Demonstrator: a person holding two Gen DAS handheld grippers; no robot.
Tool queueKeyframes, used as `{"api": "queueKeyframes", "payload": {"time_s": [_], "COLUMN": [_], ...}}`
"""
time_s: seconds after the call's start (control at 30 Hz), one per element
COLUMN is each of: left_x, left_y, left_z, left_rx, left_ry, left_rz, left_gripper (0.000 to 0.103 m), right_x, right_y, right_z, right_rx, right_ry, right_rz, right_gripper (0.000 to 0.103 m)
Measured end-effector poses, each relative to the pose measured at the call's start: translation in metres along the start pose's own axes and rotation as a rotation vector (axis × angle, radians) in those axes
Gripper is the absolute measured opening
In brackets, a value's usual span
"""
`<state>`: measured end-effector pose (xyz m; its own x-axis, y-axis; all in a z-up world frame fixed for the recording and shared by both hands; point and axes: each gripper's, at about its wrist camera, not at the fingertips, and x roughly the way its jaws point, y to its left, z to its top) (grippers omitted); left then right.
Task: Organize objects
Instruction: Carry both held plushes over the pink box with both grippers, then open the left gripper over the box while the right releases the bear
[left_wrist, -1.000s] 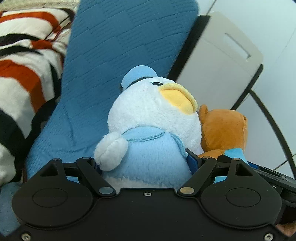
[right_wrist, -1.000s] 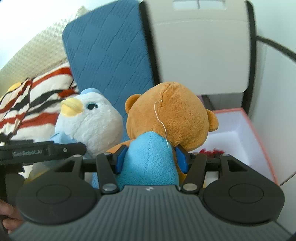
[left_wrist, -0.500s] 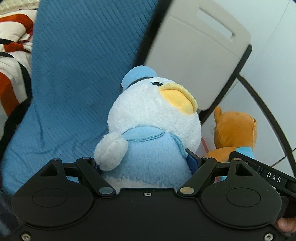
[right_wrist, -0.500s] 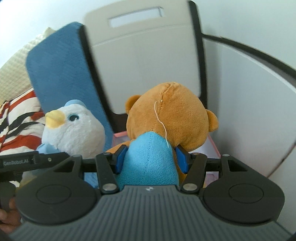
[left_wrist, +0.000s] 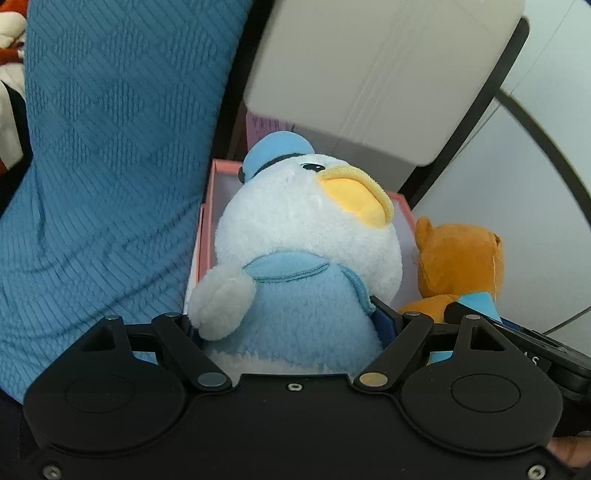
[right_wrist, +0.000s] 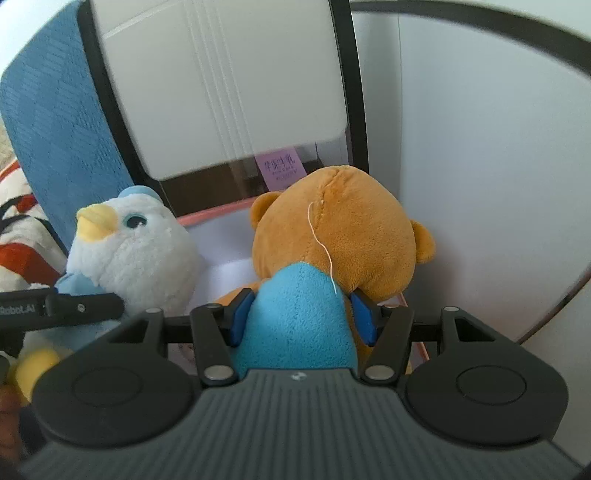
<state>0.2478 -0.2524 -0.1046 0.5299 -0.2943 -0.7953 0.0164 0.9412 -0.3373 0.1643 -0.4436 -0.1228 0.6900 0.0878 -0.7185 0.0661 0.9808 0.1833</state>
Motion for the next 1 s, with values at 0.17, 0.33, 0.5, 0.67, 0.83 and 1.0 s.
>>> {"api": "queueKeyframes", "payload": {"time_s": [0.17, 0.33, 0.5, 0.67, 0.83, 1.0], "left_x": [0.012, 0.013, 0.005, -0.032, -0.075, -0.116], "left_y": [0.0, -0.001, -0.002, -0.008, -0.009, -0.014], "left_z": [-0.011, -0.007, 0.0, 0.008, 0.017, 0.02], "left_rx": [0.007, 0.002, -0.007, 0.039, 0.068, 0.121], "left_ry": [0.024, 0.028, 0.031, -0.009, -0.055, -0.096], "left_rz": [0.017, 0.03, 0.016, -0.009, -0.025, -0.054], "left_gripper": [0.08, 0.081, 0.092, 0.094, 0.094, 0.096], "right_x": [0.02, 0.024, 0.012, -0.024, -0.084, -0.138], "right_y": [-0.009, -0.01, -0.011, -0.006, 0.009, 0.03], "right_z": [-0.01, -0.008, 0.009, 0.022, 0.036, 0.037], "right_rx": [0.01, 0.002, 0.004, 0.017, 0.008, -0.002], "right_ry": [0.031, 0.019, 0.004, -0.038, -0.109, -0.172], "right_rz": [0.018, 0.026, 0.038, 0.05, 0.082, 0.114], "right_gripper": [0.06, 0.059, 0.072, 0.072, 0.072, 0.072]}}
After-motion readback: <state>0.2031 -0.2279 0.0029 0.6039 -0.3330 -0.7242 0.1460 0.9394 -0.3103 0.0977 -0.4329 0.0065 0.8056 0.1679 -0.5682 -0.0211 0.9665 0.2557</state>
